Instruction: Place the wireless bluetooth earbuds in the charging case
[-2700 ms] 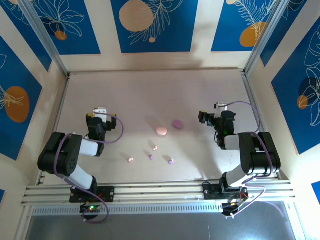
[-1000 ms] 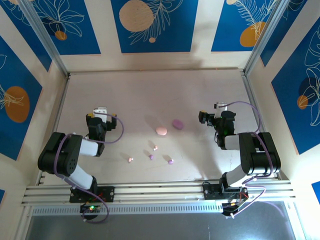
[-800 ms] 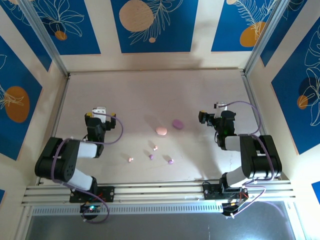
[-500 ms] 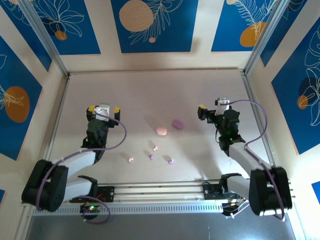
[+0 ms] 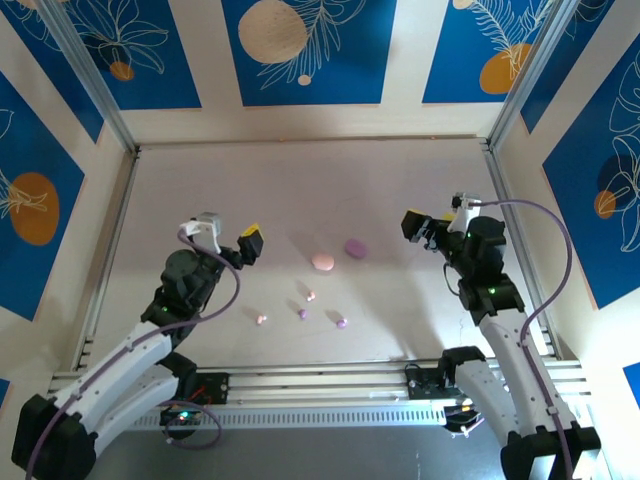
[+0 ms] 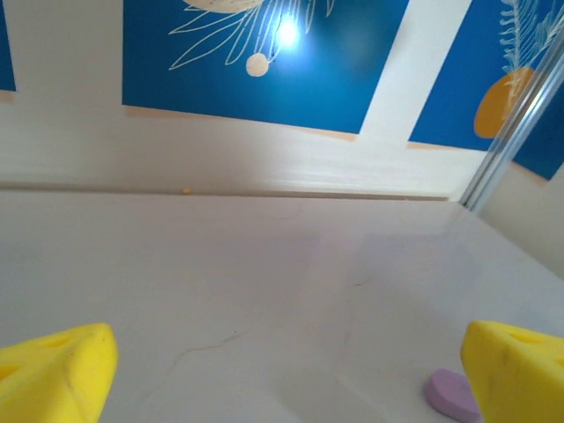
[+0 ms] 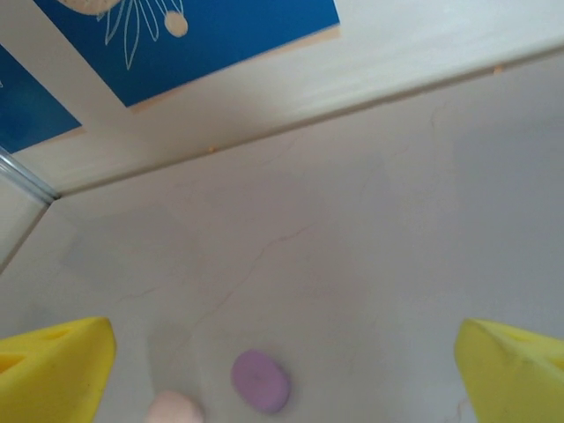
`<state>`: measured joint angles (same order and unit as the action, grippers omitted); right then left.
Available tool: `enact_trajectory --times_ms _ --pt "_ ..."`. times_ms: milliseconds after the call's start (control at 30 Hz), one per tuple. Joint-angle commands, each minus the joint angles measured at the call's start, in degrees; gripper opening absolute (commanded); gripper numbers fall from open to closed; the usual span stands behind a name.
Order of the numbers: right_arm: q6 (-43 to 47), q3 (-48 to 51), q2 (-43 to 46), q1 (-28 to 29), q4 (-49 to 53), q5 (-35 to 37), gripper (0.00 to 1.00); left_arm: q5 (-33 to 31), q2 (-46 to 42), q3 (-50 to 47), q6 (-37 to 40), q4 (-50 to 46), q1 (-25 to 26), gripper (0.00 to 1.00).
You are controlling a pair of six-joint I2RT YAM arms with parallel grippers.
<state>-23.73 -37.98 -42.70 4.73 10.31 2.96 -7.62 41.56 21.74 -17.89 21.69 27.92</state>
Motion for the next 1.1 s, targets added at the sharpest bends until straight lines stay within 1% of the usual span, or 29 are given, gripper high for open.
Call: enact_trajectory --times_ms 0,33,100,133,200,333,500,567,667,800,967,1067 --pt "-5.4 -2.3 -1.7 -2.5 10.0 -7.7 0.99 0.6 -5.3 -2.7 -3.5 -6.1 0.3 1.00" --pt "-6.1 -2.3 -2.0 -3.1 10.1 -9.9 0.99 0.0 -6.7 -3.4 -2.5 -6.8 0.3 1.00" --pt "-5.0 -1.9 -2.6 -3.6 8.1 -17.7 0.99 -0.4 -9.4 -2.8 0.7 -10.0 0.3 1.00" --pt "-5.1 -1.9 -3.0 -3.3 7.7 -19.5 0.99 -1.0 -10.5 -1.8 1.8 -12.5 0.3 1.00" --pt "-5.4 -2.2 -4.6 -1.5 7.4 -20.4 0.99 -1.1 -12.5 -0.7 4.1 -16.5 0.3 1.00" --pt "-3.9 -3.5 -11.0 5.0 7.2 -19.2 0.99 2.4 -14.8 -2.7 5.2 -15.7 0.3 1.00" --pt "-0.6 -9.2 -23.5 14.5 9.5 -15.0 0.99 0.3 -13.3 -4.0 2.3 -14.8 0.2 1.00" --pt "0.9 -13.0 -29.0 18.5 11.1 -12.6 0.98 -0.1 -12.5 -4.6 1.4 -14.0 0.2 1.00" --pt "2.7 -19.8 -38.1 22.6 14.3 -9.6 0.97 -2.1 -11.6 -6.1 -0.7 -11.7 0.2 1.00" --pt "3.7 -29.1 -49.7 26.2 17.7 -7.7 0.96 -3.5 -9.6 -7.0 -2.4 -9.8 0.2 1.00" --pt "4.3 -41.0 -62.0 29.4 21.8 -6.4 0.95 -8.6 -5.1 -6.8 -5.6 -9.5 0.1 1.00" --pt "4.1 -47.0 -68.5 30.4 24.9 -5.8 0.95 -8.0 -3.0 -7.1 -5.7 -7.9 0.0 1.00"
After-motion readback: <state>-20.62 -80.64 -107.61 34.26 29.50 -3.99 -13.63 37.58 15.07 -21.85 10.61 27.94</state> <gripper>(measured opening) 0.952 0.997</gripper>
